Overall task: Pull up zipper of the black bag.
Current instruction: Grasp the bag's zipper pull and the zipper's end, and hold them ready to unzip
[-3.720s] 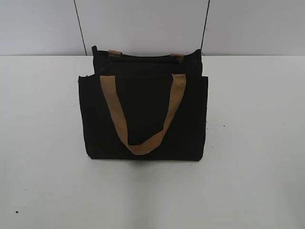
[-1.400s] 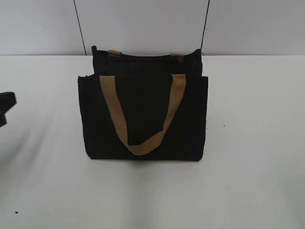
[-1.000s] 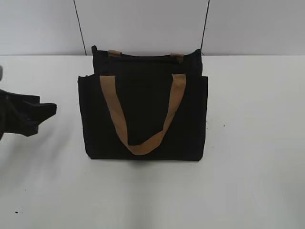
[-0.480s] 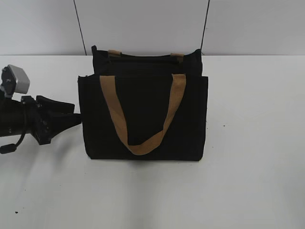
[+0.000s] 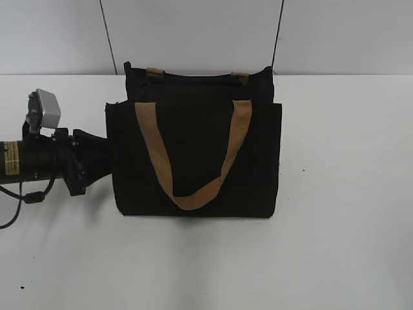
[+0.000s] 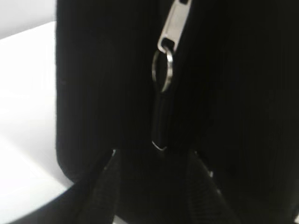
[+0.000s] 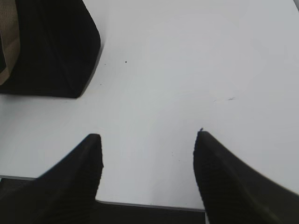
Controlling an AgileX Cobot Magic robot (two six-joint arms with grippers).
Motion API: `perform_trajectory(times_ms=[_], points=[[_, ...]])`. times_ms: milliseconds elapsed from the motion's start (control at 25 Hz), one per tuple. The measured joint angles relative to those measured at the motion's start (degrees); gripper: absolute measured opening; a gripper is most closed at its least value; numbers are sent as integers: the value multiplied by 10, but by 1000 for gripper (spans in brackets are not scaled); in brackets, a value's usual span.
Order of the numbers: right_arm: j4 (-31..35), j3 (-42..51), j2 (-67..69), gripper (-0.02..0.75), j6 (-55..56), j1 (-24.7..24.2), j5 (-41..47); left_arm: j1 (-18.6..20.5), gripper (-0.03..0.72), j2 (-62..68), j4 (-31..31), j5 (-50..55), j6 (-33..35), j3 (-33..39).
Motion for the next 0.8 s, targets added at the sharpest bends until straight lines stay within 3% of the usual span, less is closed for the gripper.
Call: perform_trajectory(times_ms=[400, 800], points=[[0, 0, 0, 473, 0, 0, 0, -41, 337, 61, -61, -33, 27, -32], [0, 0, 0, 473, 0, 0, 0, -66, 44, 76, -113, -13, 28, -46]])
